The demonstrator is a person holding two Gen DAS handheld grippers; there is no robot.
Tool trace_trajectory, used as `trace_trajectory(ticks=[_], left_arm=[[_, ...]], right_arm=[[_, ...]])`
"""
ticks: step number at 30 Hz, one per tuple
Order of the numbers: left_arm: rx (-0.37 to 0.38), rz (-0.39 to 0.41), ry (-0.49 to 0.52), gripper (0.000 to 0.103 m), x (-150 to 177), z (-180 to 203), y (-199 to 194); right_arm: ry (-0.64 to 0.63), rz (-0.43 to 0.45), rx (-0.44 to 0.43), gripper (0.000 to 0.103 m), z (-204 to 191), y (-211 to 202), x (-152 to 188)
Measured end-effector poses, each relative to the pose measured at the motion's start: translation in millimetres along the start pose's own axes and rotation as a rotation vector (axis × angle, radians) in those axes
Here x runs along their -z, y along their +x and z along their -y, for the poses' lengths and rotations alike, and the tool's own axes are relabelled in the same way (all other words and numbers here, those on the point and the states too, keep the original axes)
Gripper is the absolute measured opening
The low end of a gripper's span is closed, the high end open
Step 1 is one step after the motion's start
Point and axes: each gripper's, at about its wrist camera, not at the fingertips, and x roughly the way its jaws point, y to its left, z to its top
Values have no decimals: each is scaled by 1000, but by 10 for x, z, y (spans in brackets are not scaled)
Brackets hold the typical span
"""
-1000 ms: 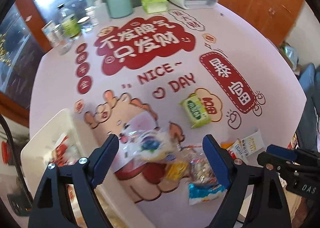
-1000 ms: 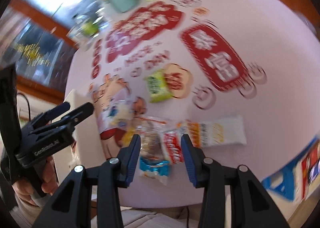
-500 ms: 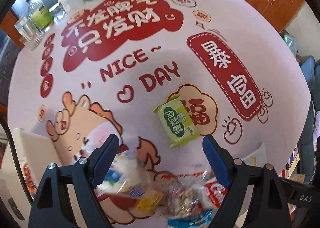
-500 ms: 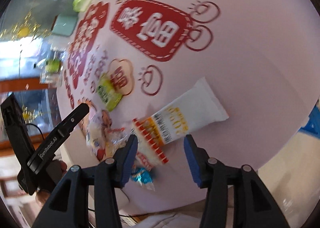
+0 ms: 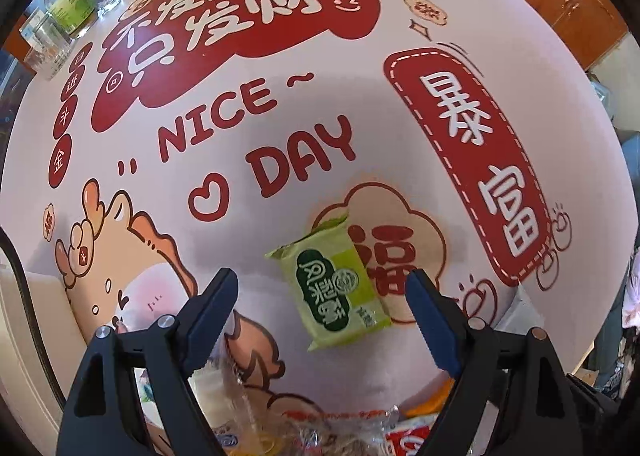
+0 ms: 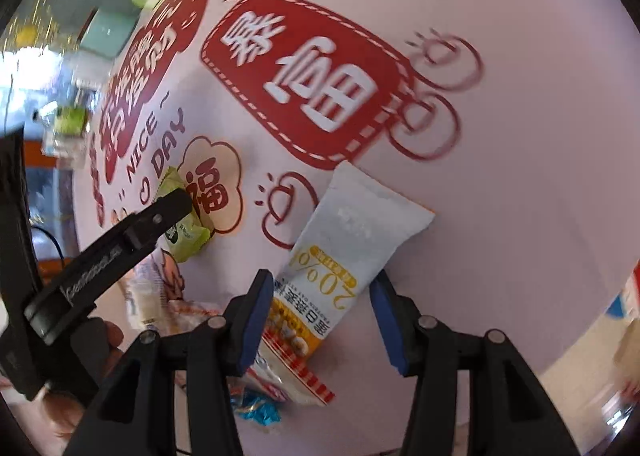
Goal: Organize snacks
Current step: 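Grasp the green snack packet with the left tool while the right tool grasps the white protein bar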
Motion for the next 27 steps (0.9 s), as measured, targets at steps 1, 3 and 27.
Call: trace_trajectory(ticks=[1, 3, 27], left_arm=[[-6, -1, -6, 85, -9, -4, 21], [-22, -1, -17, 85, -32, -14, 65], [-26, 95, 19, 35, 75, 26, -119]], right_arm=[[-19, 11, 17, 52, -45, 7, -12], [-70, 28, 62, 53, -158, 35, -25], [-303, 202, 119, 39, -495, -124, -51]])
